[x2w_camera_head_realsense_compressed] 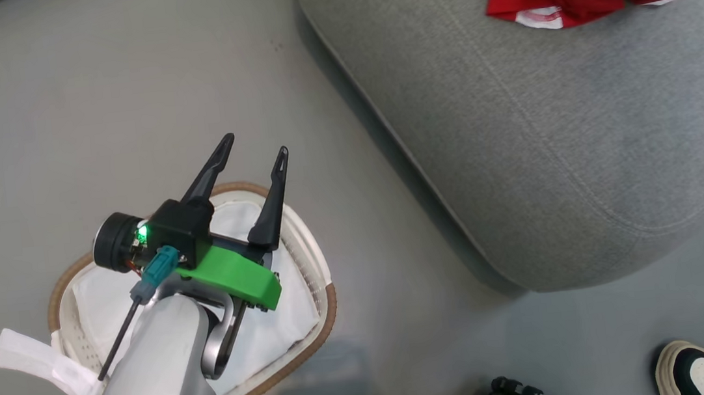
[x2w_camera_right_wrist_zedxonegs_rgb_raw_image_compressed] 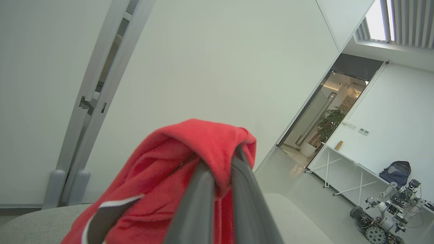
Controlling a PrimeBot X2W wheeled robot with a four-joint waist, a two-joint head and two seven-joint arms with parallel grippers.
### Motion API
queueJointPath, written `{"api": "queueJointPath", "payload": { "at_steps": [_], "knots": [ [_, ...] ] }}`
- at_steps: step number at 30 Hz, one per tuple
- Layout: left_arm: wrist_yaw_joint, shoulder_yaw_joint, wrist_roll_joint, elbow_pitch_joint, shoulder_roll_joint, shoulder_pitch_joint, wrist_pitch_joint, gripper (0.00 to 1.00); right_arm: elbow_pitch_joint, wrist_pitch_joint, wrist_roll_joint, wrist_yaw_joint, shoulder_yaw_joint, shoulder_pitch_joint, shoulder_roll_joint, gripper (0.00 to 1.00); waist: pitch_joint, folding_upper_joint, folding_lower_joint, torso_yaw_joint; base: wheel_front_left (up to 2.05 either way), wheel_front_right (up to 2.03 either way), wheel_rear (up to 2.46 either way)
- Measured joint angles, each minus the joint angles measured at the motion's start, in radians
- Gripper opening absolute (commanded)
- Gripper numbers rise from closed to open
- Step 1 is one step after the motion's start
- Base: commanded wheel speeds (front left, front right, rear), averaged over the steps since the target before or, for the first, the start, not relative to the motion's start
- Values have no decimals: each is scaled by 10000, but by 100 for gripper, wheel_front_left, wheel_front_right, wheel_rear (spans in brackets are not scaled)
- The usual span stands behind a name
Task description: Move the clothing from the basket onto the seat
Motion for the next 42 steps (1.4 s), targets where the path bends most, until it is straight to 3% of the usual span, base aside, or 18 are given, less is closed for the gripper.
{"api": "queueJointPath", "payload": {
  "at_steps": [3,6,9,11,12,14,15,16,22,28,42],
  "knots": [
    [2,73,0,-12,6,-115,0,100,786,0,-249,0,-989,3,-54,0,257,1,0,221,0,0,0],
    [0,140,4,-13,8,-243,0,100,1294,0,-732,0,-1691,153,-19,12,493,0,0,451,0,0,0],
    [2,240,15,6,54,-264,0,100,1628,0,-1087,0,-2276,553,184,5,717,0,0,654,0,0,0],
    [2,334,17,-4,63,-290,0,100,1705,0,-1266,0,-2575,861,291,8,834,0,1,777,0,0,0],
    [2,399,17,-21,59,-291,0,100,1703,0,-1333,0,-2723,1018,378,18,889,0,0,839,0,0,0],
    [0,516,50,-31,71,-289,0,100,1653,0,-1425,0,-2863,1344,593,49,979,0,1,937,0,0,0],
    [0,606,77,-35,75,-287,0,100,1590,0,-1475,0,-2905,1559,731,92,1016,0,1,979,0,0,0],
    [2,683,92,-42,84,-284,0,100,1538,0,-1521,0,-2978,1793,857,100,1043,0,0,1013,0,0,0],
    [2,1218,127,-71,71,-89,0,100,1152,0,-1655,0,-3225,2905,1315,100,881,0,0,1045,0,0,0],
    [0,1833,265,-100,-40,327,0,100,458,0,-1275,0,-2847,3897,1707,100,470,0,0,1095,0,0,0],
    [2,3030,476,-56,-708,1430,0,100,-965,0,-61,0,-428,5939,2339,100,-524,0,0,1726,0,0,0]
  ]
}}
